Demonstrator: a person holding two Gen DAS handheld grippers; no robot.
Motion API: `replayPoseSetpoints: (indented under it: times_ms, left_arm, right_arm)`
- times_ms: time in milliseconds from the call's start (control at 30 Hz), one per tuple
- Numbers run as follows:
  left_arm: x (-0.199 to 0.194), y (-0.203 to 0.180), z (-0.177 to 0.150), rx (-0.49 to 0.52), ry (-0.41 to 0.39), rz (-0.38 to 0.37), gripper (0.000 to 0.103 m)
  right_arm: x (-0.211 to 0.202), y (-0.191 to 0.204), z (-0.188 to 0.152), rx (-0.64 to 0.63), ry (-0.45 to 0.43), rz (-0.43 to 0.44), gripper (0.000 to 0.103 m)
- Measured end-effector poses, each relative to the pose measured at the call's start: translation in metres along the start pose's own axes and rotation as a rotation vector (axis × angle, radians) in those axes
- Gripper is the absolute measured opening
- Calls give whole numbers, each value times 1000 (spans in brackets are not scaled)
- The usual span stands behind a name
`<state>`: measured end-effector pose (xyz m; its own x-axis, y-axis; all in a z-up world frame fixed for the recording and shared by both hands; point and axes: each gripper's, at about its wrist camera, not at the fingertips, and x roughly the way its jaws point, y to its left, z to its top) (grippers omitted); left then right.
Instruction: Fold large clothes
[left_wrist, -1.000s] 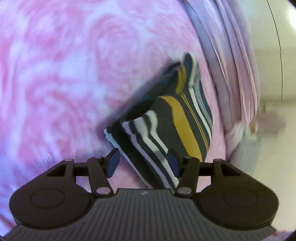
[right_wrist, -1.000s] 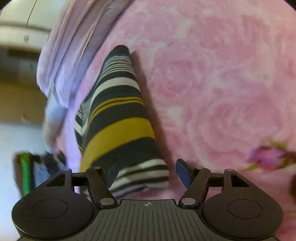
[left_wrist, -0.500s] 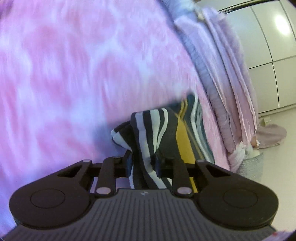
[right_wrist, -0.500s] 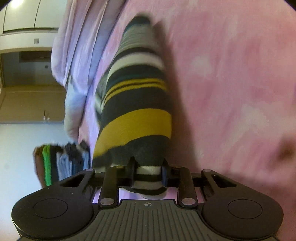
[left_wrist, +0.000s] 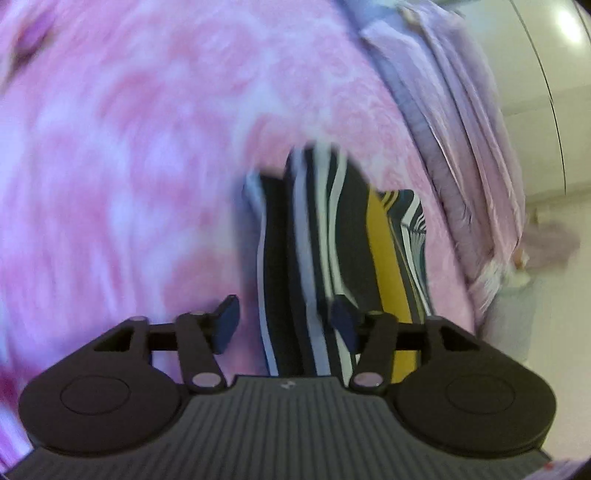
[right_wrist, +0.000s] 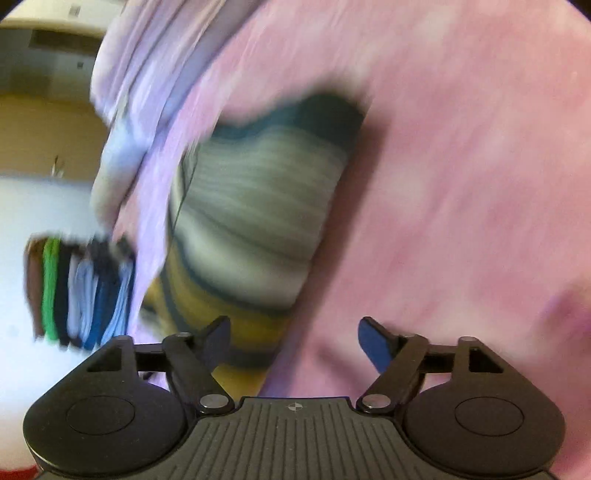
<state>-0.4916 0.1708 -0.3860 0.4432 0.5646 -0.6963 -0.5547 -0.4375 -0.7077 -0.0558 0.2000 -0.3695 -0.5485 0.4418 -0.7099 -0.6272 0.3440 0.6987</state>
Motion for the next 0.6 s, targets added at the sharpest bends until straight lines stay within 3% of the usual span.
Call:
replayPoseSetpoints:
  times_ms: [33,100,233,267,300,333,367,400,500,600]
  left_arm:
    - [-1,3,-10,-41,-6,-13,53]
    - [-2,5,-31,-103,-27,-33,66]
    - [-2,0,-67,-179,-46,-39,66]
    - [-2,-1,-73,-185,-63,-42,65]
    - [-3,-3,-78,-192,-85,-42,48]
    - [-2,-4,-79,-203,-105,-59,38]
    - [-3,-5,-79,-208,-118,-62,30]
    - [-6,-9,-77,-189,-138,-42,24]
    - [-21,-19,-68,-128,-192,5,19]
    - [-38,-12,-58,-129,-292,67,17]
  right_arm:
    - [0,-8,19,26,-12,16,78]
    - [10,-21,54,86,-11,65,79]
    - [50,-32,96,129,58,148,79]
    - [58,-33,101,117,88,146,78]
    - [63,-31,102,88,100,156,78]
    - [68,-25,100,34,106,170,71]
    - [71,-20,92,-13,140,178,30]
    - [71,-17,87,-18,144,171,19]
    - [57,-13,63,33,103,155,14]
    - [50,-8,34,45,180,152,14]
